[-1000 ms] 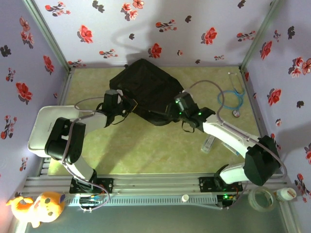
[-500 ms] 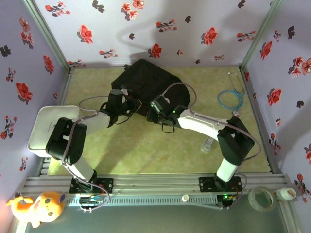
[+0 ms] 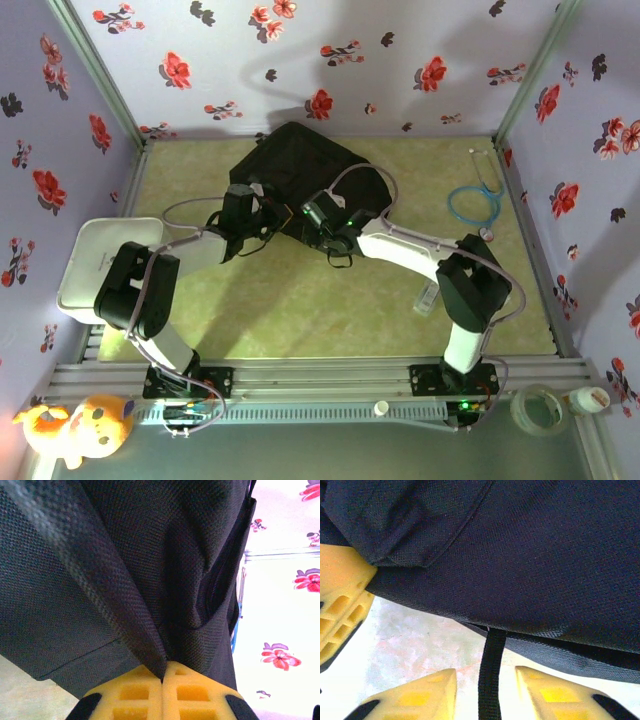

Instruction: Pack the student bag

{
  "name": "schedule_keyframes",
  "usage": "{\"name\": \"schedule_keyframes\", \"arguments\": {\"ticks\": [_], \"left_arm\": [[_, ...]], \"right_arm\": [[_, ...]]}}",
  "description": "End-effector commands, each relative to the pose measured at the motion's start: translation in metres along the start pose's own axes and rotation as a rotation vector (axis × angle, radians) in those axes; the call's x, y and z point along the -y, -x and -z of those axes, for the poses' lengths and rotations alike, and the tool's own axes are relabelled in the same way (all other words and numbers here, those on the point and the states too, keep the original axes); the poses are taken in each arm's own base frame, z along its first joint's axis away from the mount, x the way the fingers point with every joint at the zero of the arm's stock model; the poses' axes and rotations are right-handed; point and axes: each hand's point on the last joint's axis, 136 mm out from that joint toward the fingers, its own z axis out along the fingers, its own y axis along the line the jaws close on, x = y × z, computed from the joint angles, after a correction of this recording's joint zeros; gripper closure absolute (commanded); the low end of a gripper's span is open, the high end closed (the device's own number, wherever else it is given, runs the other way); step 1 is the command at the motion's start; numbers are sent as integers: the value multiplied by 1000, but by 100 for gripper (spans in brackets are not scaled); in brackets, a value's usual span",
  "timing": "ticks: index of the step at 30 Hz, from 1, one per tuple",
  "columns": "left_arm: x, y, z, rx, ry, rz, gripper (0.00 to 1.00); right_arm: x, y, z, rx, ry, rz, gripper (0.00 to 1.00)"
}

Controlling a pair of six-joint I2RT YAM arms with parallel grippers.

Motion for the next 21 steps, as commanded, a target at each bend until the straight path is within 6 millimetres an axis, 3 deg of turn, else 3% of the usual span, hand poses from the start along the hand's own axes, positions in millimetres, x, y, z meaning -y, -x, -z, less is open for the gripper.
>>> {"name": "schedule_keyframes", "arguments": {"ticks": [1,8,21], "left_arm": [[31,-1,1,-5,-96,-54,100],[30,0,1,0,-89,-58,100],[10,17,6,59,11,-84,100]], "right_arm": [[5,9,-2,26,-58,7,71],[24,11,2,52,-139,7,100],[95,-4,45,109,-295,-15,100]]}}
